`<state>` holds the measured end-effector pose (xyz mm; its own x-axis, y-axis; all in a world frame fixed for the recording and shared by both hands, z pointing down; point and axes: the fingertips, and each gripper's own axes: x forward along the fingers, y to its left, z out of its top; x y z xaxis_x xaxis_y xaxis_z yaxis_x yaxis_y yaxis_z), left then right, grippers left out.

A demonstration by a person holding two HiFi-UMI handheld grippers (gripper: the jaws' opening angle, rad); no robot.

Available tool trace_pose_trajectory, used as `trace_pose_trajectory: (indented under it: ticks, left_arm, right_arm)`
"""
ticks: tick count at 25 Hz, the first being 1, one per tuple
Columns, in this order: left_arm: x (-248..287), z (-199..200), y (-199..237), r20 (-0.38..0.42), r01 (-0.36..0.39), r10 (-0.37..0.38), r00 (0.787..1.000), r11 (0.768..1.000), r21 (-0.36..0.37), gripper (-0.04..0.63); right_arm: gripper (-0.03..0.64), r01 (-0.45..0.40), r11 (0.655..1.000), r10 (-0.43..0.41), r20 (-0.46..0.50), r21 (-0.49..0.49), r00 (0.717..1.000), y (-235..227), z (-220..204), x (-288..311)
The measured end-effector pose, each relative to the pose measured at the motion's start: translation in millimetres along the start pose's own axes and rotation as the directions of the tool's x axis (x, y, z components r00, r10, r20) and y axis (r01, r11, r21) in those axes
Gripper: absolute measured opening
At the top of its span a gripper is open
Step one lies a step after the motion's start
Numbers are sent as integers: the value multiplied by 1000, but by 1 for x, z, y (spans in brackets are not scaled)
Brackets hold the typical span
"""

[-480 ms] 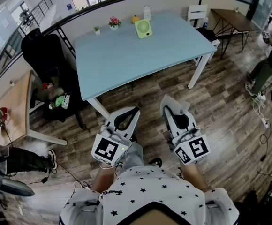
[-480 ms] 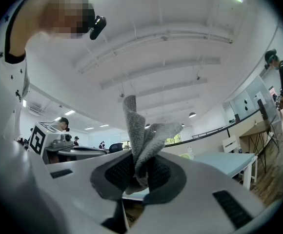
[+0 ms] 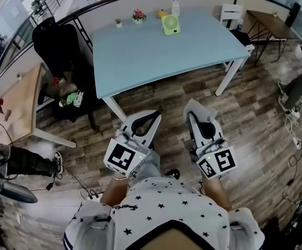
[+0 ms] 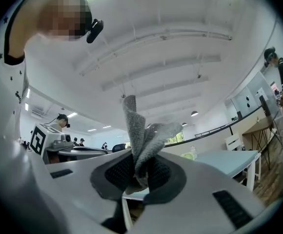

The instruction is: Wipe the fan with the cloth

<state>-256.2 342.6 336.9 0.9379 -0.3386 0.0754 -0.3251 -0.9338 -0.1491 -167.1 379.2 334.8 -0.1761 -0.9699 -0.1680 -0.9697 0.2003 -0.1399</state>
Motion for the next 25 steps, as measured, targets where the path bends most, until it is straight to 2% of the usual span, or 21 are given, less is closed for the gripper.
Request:
trace_pose_trajectory:
  ticks: [11, 25]
  left_arm:
    - [-11, 3, 1, -9, -33, 33, 999, 999, 1, 31]
    - [-1, 1, -8, -25, -6, 6, 1000, 1000, 11, 31]
  right_arm:
    - [41, -28, 998, 27, 13, 55, 1000, 4, 3, 1]
    - [43, 2, 996, -4, 23, 91, 1000, -11, 2, -8]
